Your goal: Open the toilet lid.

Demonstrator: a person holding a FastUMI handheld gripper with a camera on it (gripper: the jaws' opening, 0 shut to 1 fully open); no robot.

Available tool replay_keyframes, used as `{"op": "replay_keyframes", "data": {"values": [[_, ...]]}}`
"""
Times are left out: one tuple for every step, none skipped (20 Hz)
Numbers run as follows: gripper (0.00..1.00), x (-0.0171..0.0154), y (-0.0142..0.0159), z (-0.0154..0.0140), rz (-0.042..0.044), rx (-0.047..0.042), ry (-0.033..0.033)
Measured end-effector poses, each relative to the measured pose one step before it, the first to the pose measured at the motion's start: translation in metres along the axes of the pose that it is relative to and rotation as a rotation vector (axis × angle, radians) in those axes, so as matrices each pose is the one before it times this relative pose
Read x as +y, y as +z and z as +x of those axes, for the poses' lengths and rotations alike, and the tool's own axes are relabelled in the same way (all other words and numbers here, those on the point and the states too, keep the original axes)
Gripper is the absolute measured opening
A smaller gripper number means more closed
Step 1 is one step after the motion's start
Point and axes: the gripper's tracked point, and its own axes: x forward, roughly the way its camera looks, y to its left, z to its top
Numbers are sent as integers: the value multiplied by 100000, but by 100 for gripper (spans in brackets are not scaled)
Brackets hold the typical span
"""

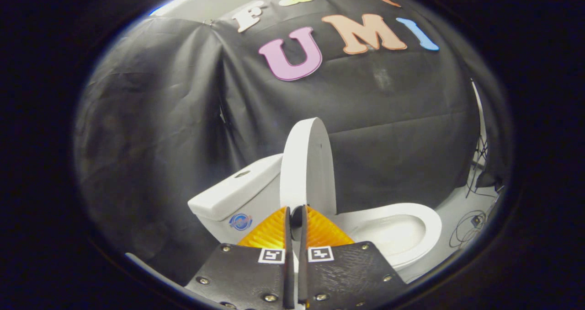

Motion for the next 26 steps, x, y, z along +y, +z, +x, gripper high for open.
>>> {"op": "replay_keyframes", "data": {"values": [[4, 860, -182, 233, -1230, -321, 882], [4, 790, -48, 265, -1487, -398, 798], [4, 808, -94, 325, -1080, -427, 787], [4, 754, -77, 309, -647, -264, 778], [4, 666, -214, 291, 108, -196, 768], [4, 671, -67, 289, -91, -129, 1278], [4, 528, -380, 297, -76, 463, 1221], [6, 415, 13, 159, 288, -730, 1001], [6, 372, -77, 137, 394, 14, 1025], [6, 247, -45, 128, 745, -329, 505], [6, 260, -160, -12, 524, -35, 459], [6, 98, -29, 123, 132, -250, 220], [6, 261, -123, 133, -55, 108, 504], [7, 374, -256, 498, -918, 135, 229], [7, 424, -11, 374, -1496, 151, 299], [7, 319, 157, 215, -1416, -178, 30], [7, 95, 204, 138, -1349, -679, -586], [7, 54, -15, 16, -737, -331, -412], [7, 125, -49, 160, -258, -384, -309], [7, 206, 12, 159, -532, -4, 84], [7, 207, -59, 119, -684, -23, 20], [7, 169, -71, 20, -1183, -145, 46], [7, 213, -154, 211, -1152, 182, 4], [9, 87, 205, 127, -1238, -828, -305], [9, 184, -115, 59, -1307, -29, -14], [9, 153, -12, 105, -1561, -288, -208]]}}
